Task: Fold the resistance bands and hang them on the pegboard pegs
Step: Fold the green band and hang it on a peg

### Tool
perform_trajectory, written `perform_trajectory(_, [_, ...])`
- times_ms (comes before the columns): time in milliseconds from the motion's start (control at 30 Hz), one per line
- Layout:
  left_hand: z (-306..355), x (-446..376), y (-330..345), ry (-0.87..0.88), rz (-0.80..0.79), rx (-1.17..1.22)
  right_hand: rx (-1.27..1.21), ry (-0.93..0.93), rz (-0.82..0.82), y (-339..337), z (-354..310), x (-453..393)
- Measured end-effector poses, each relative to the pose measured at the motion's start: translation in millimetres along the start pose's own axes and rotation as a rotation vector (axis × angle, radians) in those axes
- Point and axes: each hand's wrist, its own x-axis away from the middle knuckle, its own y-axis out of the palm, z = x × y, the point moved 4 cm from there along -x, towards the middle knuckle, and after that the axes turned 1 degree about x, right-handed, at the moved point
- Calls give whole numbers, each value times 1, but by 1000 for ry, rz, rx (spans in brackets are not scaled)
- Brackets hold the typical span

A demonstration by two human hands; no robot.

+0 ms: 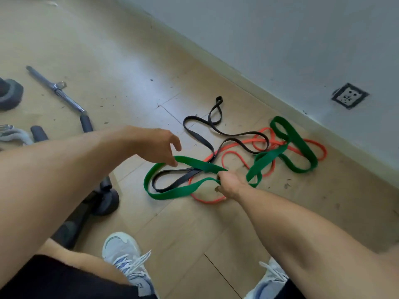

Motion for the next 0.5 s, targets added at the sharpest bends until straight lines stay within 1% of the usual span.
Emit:
perform_trajectory(67, [-1,16,-6,-8,35,17,22,-119,71,-34,-14,20])
perform_trajectory(167, [6,37,-18,1,151,122,50,-281,273,-119,-37,66])
perform_trajectory(233, [14,50,-26,25,234,241,-37,-330,403,-173,-47,103])
perform_trajectory(300, [26,63,-32,95,279,377,-124,-371,501,-216,-53,144])
perform_trajectory(433, [60,85,-48,287,370,545,-256,-453,600,-263,-58,200])
perform_trajectory(500, [71,92,-60,322,466,527,-287,-466,620,-269,-57,208])
